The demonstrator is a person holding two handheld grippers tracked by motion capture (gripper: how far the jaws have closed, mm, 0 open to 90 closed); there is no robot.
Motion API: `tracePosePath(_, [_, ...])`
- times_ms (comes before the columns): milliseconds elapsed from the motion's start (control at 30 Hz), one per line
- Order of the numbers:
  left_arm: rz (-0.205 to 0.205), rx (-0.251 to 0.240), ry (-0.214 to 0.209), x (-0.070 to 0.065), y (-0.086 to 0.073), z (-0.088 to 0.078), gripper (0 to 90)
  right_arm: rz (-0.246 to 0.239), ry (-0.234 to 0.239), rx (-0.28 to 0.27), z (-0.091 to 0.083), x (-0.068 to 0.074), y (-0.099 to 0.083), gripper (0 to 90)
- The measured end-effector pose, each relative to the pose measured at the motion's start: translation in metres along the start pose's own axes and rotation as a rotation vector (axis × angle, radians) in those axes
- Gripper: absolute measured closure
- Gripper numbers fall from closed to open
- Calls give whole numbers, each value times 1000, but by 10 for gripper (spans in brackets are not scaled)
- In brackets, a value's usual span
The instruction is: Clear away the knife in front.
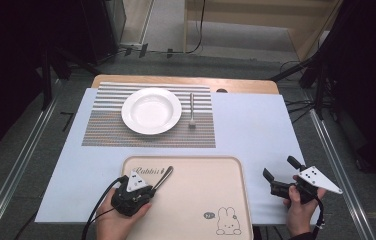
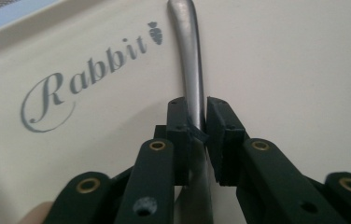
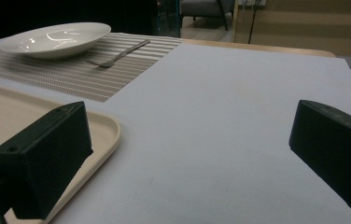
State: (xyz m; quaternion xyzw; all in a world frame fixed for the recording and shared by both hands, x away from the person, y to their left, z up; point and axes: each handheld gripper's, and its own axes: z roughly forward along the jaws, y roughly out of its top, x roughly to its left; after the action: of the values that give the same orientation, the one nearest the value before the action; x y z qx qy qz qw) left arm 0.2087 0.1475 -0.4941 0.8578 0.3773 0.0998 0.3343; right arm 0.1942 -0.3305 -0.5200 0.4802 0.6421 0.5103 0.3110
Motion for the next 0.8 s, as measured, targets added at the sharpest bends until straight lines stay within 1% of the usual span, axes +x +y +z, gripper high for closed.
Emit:
tracePosePath(33, [2,-19,-8,-1,2,-1,724,-1,0,1,0,0,0,0])
tracePosePath(67, [16,-35,-5,-2,4,-2,701,-1,1,1,0,0,0,0])
tracePosePath(100, [29,-48,-9,-3,6,-3,696,-1,2,1,0,0,0,0])
tracePosePath(167, [40,-73,-13,-4,12,-3,700,-3,1,3,0,0,0,0])
tracePosePath(200, [54,-72,-18,-5,14,-1,734,-4,0,4,0,0,0,0])
tracePosePath(267, [78,-60,-40,-6,21,5,808,-2,-1,5,0,1,0,0])
tracePosePath(300, [92,-51,-58,-7,24,8,853,-2,0,4,1,1,0,0])
tracePosePath(333, [108,-38,-61,-8,27,12,893,-2,-1,4,1,1,0,0])
tracePosePath(367, [124,-24,-54,-9,29,17,899,-1,0,5,1,1,0,0])
tracePosePath(433, [136,-2,-49,-11,32,25,900,-2,-1,5,1,1,0,0])
tracePosePath(500, [154,26,-23,-12,33,32,900,0,-1,5,0,1,0,0])
tracePosePath(533, [157,36,-21,-11,32,34,900,-1,0,5,0,1,0,0])
tracePosePath(600, [148,38,-20,-9,31,34,900,-2,0,5,0,1,0,0])
tracePosePath(700, [156,44,19,-5,29,31,900,-4,-1,6,0,1,0,0])
tracePosePath(800, [127,34,24,4,25,27,900,-10,-1,9,1,2,0,0])
